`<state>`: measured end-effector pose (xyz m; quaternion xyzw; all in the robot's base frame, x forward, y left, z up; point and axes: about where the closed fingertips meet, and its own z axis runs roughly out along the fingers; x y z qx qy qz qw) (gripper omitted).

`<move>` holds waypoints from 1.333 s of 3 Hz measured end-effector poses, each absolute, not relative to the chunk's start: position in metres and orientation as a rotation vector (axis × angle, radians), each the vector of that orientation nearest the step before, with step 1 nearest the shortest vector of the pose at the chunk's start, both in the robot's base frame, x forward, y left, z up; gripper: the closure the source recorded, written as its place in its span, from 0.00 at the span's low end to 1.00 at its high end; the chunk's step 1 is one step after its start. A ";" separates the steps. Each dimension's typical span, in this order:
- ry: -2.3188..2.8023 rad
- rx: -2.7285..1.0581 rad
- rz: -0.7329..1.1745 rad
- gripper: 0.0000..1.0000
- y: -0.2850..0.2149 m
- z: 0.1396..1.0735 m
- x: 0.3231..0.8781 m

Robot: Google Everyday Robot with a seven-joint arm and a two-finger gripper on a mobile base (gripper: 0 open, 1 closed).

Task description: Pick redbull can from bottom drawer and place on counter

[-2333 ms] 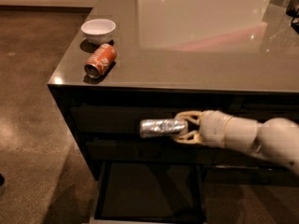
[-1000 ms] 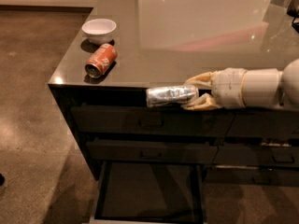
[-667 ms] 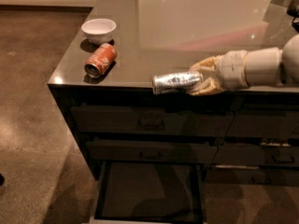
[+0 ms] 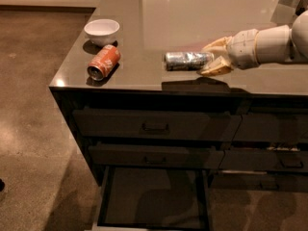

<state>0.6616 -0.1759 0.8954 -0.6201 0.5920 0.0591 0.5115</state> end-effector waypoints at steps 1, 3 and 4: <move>1.525 -1.431 0.127 0.83 -0.184 0.894 0.685; 1.524 -1.430 0.152 0.37 -0.179 0.892 0.683; 1.523 -1.433 0.157 0.13 -0.176 0.891 0.683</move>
Offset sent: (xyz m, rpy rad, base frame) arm 0.0172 -0.0050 0.0012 -0.0031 0.0245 -0.0483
